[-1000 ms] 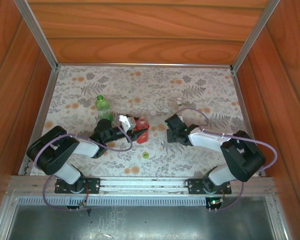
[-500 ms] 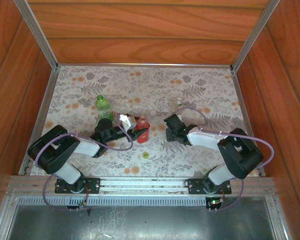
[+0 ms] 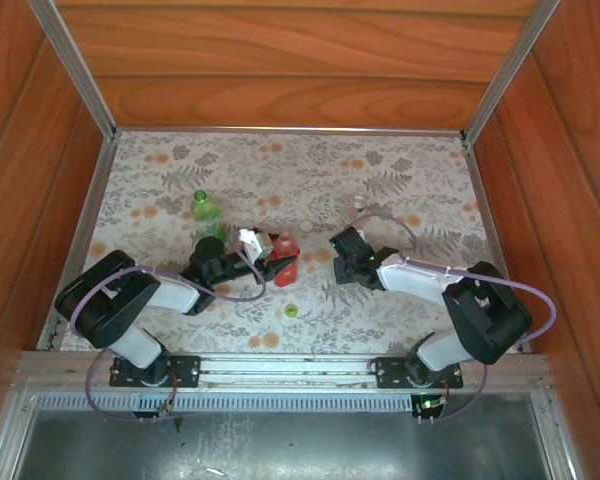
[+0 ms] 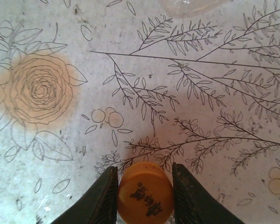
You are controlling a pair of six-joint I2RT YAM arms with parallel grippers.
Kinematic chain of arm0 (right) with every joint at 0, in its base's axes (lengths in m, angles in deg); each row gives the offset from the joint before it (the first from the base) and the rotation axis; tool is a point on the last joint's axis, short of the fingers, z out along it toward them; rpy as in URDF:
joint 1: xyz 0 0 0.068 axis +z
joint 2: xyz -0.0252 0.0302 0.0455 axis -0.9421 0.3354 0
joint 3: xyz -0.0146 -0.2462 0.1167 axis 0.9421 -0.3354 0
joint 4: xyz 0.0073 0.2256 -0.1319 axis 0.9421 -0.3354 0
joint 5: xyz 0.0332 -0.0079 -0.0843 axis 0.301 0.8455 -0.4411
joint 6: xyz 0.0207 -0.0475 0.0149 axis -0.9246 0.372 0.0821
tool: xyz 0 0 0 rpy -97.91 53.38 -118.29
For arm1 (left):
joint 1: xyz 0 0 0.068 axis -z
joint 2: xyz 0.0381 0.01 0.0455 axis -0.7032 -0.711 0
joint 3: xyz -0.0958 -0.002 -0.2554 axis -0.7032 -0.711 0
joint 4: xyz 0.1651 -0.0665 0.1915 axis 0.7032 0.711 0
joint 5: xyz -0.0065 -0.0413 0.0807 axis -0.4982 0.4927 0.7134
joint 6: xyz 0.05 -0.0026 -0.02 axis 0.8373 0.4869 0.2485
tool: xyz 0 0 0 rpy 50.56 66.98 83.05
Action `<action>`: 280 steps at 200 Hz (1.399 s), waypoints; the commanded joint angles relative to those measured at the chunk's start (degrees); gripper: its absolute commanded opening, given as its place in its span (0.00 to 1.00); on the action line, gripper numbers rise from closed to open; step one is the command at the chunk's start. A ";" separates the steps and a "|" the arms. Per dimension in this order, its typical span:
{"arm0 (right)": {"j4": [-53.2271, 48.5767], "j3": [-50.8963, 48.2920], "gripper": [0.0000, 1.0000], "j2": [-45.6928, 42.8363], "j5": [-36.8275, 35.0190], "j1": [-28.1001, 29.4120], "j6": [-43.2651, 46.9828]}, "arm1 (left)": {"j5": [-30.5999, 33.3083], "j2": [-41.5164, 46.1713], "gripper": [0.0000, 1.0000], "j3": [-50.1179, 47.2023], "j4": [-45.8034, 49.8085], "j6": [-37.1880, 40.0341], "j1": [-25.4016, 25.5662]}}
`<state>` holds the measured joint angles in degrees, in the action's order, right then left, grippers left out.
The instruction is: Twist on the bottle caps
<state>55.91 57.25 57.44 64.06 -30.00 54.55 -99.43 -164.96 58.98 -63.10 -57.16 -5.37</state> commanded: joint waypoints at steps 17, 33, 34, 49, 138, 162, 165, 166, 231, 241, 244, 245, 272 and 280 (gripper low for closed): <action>-9.30 5.46 0.33 -2.54 2.60 -0.04 1.19 | -0.61 -1.29 0.58 0.70 1.00 -0.63 -0.44; -12.92 8.02 0.34 -3.21 3.88 0.20 1.41 | -0.57 -1.38 0.58 0.74 1.00 -0.62 -0.44; -13.22 8.25 0.34 -3.28 3.93 0.25 1.39 | -0.53 -1.39 0.58 0.73 1.01 -0.60 -0.41; -16.99 11.29 0.35 -3.99 5.10 0.79 2.21 | -0.36 -1.64 0.58 0.77 1.01 -0.59 -0.46; -28.65 27.51 0.36 -7.74 5.39 6.90 5.41 | -0.46 -2.84 0.58 1.23 0.94 -0.54 -0.38; -29.96 32.22 0.37 -7.40 6.07 8.86 6.55 | -0.45 -2.94 0.58 1.23 0.96 -0.57 -0.45; -30.02 32.73 0.37 -7.33 6.17 9.10 6.74 | -0.44 -2.90 0.58 1.26 0.99 -0.51 -0.46; -30.07 32.95 0.37 -7.31 6.18 9.09 6.78 | -0.46 -2.93 0.58 1.24 1.00 -0.50 -0.46; -27.69 40.79 0.37 -3.94 9.96 13.41 8.93 | -0.64 -3.26 0.59 1.44 1.00 -0.54 -0.41; -27.59 41.49 0.37 -3.01 10.46 13.82 9.16 | -0.62 -3.32 0.59 1.49 1.01 -0.51 -0.46; -27.46 41.64 0.37 -2.81 10.63 13.88 9.15 | -0.65 -3.34 0.59 1.44 1.01 -0.44 -0.46; -27.43 41.67 0.37 -2.68 10.65 13.94 9.13 | -0.61 -3.37 0.59 1.43 0.97 -0.47 -0.46; -26.89 42.93 0.37 -0.55 12.05 14.53 9.55 | -0.63 -3.41 0.59 1.58 0.99 -0.43 -0.42; -26.78 43.19 0.37 0.00 12.12 14.61 9.64 | -0.74 -3.41 0.59 1.55 0.93 -0.34 -0.45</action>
<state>28.55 99.00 55.95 74.16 -15.99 62.98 -99.40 -166.99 60.05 -64.50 -57.59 -5.37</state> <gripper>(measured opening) 0.374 0.589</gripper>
